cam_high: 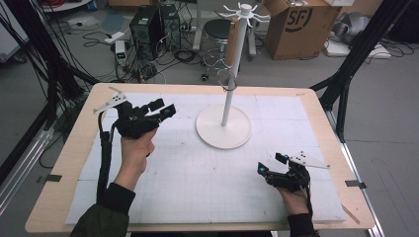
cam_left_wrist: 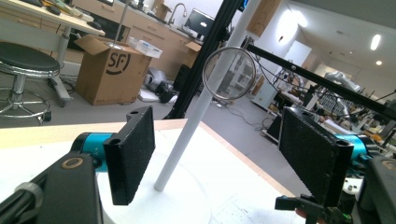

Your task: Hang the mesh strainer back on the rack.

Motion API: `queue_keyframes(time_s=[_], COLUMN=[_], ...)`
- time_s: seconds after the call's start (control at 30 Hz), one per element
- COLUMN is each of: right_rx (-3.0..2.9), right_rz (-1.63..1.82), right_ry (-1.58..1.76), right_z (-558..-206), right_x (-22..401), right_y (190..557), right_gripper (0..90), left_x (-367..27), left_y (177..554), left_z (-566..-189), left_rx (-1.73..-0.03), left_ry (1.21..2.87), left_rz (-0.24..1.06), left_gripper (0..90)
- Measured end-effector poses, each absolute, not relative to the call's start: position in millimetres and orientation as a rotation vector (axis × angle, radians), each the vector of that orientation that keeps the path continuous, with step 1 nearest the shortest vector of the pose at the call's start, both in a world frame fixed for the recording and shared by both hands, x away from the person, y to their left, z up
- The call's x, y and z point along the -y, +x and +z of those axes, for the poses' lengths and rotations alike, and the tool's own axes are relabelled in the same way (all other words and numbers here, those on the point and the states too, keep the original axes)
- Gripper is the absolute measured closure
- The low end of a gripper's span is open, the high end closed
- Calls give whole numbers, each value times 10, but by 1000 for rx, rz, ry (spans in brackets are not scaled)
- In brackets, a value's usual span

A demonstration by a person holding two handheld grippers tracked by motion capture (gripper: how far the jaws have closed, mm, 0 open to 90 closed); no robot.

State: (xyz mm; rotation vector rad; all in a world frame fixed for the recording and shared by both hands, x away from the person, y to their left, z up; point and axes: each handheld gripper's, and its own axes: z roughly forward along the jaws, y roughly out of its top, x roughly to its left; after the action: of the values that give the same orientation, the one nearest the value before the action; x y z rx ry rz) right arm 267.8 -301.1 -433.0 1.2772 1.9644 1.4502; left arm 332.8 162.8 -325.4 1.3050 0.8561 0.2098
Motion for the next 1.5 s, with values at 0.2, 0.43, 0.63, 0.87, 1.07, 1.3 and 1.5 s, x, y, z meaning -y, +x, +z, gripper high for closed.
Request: queue_keyframes(time_s=[0.2, 0.43, 0.63, 0.87, 1.07, 1.3, 1.5], right_rx=[-1961, -1969, -1974, -1979, -1958, -1961, -1942], right_rz=[1452, 1452, 1463, 1463, 1530, 1550, 1608], right_ry=[1280, 1274, 1274, 1275, 1300, 1302, 1321], right_z=[-4329, -4332, -4333, -4333, -4337, -4346, -4336], right_x=[3012, 2989, 2974, 2961, 2995, 2996, 2996], right_y=[2674, 2678, 2679, 2676, 2683, 2693, 2686], right_gripper=[138, 138, 138, 138, 137, 137, 137], left_x=[-1809, -1984, -2045, -2102, -2136, -2187, -2203], left_y=[3167, 3062, 2893, 2749, 2699, 2664, 2618], left_z=[-3522, -3781, -3933, -4045, -4141, -4190, -4265], left_rx=[-894, -935, -926, -922, -929, -936, -956], left_ry=[1288, 1281, 1323, 1364, 1386, 1382, 1389], left_rz=[211, 214, 240, 275, 309, 315, 309], left_gripper=[275, 271, 262, 259, 264, 265, 265])
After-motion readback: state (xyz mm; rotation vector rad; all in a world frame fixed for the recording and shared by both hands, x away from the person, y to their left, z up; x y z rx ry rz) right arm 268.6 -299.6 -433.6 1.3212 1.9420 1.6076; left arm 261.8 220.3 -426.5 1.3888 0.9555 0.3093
